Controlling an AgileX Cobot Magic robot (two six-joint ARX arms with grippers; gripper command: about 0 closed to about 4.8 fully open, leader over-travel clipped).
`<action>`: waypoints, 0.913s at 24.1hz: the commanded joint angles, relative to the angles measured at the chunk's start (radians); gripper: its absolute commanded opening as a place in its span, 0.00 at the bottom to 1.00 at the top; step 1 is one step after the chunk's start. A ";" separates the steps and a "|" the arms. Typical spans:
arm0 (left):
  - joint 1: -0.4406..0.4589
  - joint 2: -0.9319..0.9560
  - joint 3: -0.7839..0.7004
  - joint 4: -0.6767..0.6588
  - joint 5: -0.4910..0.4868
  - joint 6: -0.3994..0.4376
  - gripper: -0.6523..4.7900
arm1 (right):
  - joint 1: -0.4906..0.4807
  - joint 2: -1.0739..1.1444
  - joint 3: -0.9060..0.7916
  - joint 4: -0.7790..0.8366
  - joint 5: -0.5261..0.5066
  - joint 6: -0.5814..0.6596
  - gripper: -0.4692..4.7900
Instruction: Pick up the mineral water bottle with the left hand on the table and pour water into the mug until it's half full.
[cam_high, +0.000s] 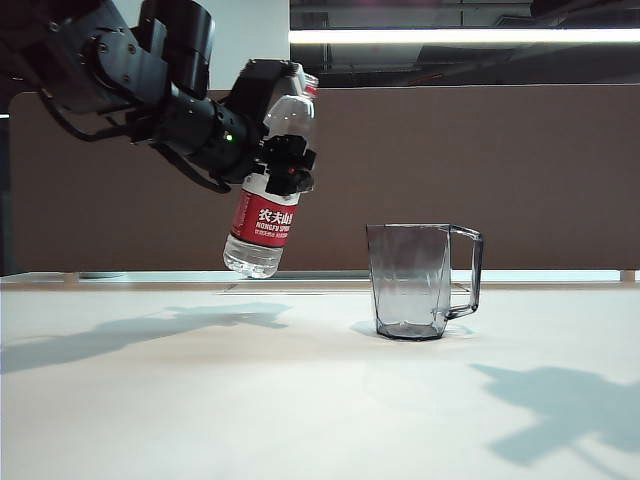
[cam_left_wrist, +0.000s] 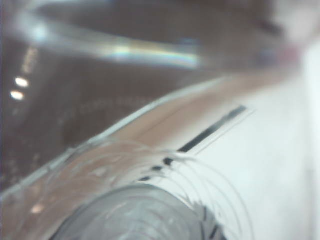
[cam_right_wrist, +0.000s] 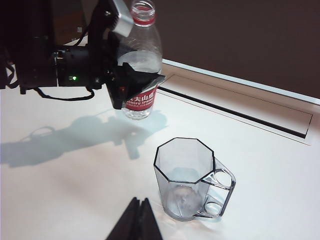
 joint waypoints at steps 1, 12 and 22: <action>-0.003 0.004 0.034 0.063 0.003 0.059 0.56 | -0.001 -0.002 0.006 0.013 0.002 -0.003 0.09; -0.072 0.089 0.076 0.068 0.003 0.315 0.56 | -0.001 -0.002 0.006 0.013 0.002 -0.003 0.09; -0.082 0.161 0.160 0.070 0.003 0.444 0.56 | -0.002 -0.002 0.006 0.014 0.002 -0.003 0.09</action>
